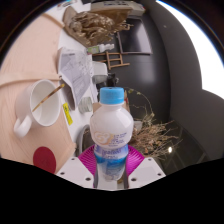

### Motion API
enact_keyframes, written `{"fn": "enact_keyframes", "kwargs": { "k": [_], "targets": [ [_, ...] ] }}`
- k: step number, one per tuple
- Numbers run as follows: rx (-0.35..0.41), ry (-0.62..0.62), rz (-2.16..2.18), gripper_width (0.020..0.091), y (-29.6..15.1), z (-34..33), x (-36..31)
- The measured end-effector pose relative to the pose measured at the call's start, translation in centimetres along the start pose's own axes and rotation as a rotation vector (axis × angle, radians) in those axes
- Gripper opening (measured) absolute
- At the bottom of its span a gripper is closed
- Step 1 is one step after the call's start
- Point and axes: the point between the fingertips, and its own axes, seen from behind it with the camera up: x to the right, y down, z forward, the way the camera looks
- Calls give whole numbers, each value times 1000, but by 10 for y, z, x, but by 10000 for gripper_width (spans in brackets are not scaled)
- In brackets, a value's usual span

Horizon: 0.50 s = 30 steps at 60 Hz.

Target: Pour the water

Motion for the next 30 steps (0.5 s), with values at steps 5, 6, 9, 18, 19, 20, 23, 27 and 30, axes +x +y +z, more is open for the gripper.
{"fn": "enact_keyframes", "kwargs": {
  "k": [5, 6, 9, 18, 19, 20, 23, 27, 30],
  "targets": [
    [-41, -60, 312, 336, 8, -4, 7],
    [-47, -75, 374, 335, 9, -5, 8],
    [-62, -125, 566, 337, 10, -9, 7],
    [-123, -294, 1026, 339, 16, -17, -33],
    [-130, -312, 1064, 339, 17, -17, -39],
    [-135, -329, 1096, 338, 18, -17, -44],
    [-147, -363, 1171, 338, 23, -16, -58],
    [-140, -392, 1231, 339, 21, -18, -78],
    [-124, -412, 1250, 339, 21, -18, -89]
  ]
}}
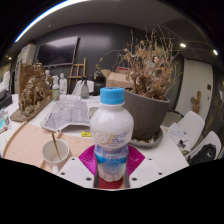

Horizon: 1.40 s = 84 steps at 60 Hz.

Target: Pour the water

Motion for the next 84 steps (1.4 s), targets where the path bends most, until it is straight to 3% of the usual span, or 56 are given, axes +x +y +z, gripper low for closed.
{"fn": "enact_keyframes", "kwargs": {
  "k": [9, 11, 23, 25, 29, 38, 52, 61, 84],
  "targets": [
    [-25, -44, 37, 363, 30, 7, -15],
    [6, -41, 51, 369, 27, 6, -15],
    [-16, -43, 130, 513, 32, 1, -9],
    [-37, -44, 143, 595, 34, -1, -9],
    [-63, -43, 165, 861, 33, -11, -9],
    [-110, 17, 188, 856, 17, -64, -7],
    [-208, 118, 138, 857, 0, -200, -40],
    [-221, 146, 112, 855, -9, -265, -65],
    [-237, 127, 121, 857, -7, -308, -99]
  ]
}}
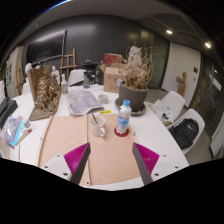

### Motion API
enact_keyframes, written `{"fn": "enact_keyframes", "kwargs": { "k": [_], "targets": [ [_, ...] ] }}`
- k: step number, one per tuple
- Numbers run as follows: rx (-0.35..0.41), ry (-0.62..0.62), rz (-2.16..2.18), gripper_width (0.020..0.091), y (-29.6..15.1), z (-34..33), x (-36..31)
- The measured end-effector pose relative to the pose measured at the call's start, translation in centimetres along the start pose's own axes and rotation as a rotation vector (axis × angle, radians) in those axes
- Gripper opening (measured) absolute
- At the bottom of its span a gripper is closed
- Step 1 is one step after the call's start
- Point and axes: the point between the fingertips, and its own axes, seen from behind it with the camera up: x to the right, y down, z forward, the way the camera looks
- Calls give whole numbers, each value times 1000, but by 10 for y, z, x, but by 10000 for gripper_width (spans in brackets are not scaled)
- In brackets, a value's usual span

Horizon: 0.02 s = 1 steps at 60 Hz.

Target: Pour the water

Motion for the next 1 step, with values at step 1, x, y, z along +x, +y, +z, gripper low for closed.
{"fn": "enact_keyframes", "kwargs": {
  "k": [1],
  "targets": [
    [-1, 0, 0, 857, 0, 0, 0]
  ]
}}
